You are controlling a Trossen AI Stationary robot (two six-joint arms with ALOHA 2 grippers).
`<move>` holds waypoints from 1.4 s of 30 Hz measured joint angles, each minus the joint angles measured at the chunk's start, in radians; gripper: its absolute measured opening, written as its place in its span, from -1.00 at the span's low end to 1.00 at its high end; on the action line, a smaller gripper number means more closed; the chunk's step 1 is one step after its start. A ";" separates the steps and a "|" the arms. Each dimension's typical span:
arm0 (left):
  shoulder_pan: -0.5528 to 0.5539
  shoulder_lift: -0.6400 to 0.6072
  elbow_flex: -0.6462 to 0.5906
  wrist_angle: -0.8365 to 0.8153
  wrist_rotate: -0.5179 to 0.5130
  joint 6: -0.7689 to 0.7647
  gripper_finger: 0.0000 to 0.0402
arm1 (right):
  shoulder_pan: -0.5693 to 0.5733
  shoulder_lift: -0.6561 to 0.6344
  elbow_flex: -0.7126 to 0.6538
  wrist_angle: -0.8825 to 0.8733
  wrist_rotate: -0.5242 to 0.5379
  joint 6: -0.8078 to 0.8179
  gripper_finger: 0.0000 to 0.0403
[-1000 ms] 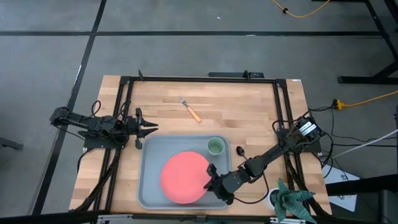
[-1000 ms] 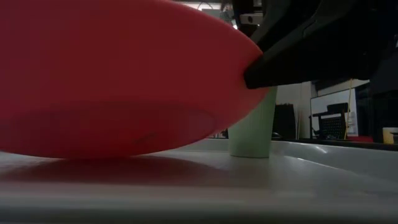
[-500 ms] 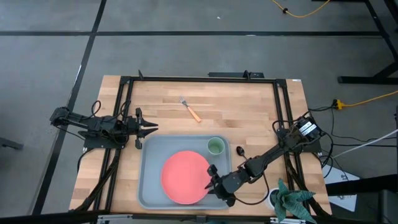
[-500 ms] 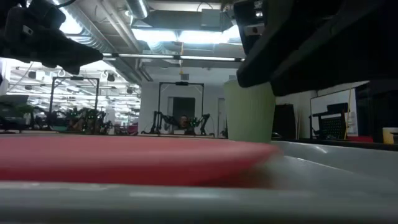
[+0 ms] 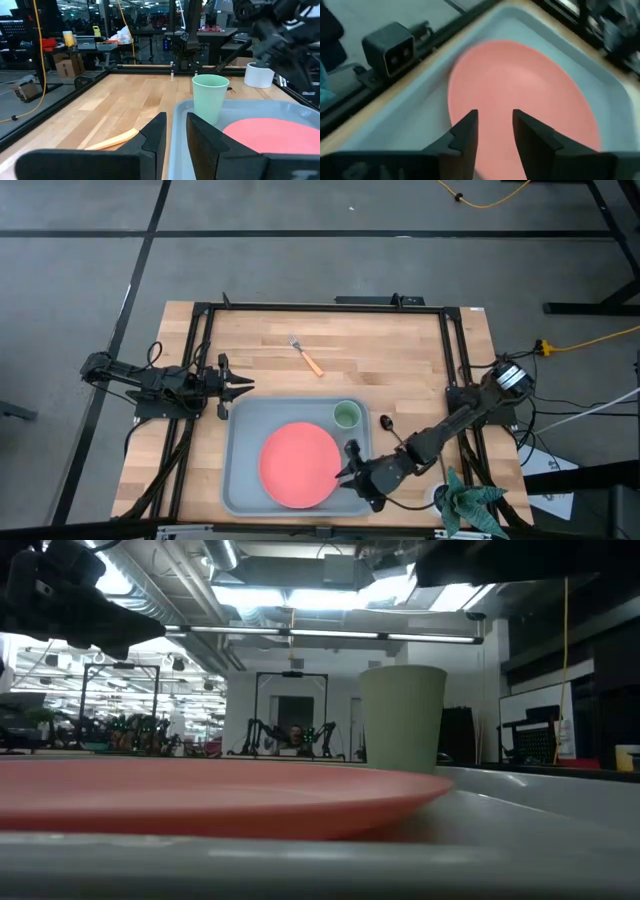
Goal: Pick and place plate/cup/fork/spoon on tray
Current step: Put the black spoon on the gray serving tray to the right of the pink plate
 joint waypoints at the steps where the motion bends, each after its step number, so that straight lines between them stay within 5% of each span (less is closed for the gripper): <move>1: 0.000 0.000 0.000 0.000 0.000 0.000 -0.66 | 0.011 -0.024 0.000 -0.047 0.036 0.028 -0.38; 16: 0.000 0.000 0.000 -0.004 0.002 -0.039 -0.66 | 0.058 -0.242 0.000 -0.602 0.428 0.729 -0.38; 30: 0.000 0.000 0.000 -0.003 0.002 -0.086 -0.66 | 0.050 -0.242 -0.011 -1.097 0.420 1.181 -0.38; 42: 0.000 0.000 0.000 0.000 -0.019 -0.078 -0.66 | 0.050 -0.245 -0.113 -0.979 0.433 1.176 -0.38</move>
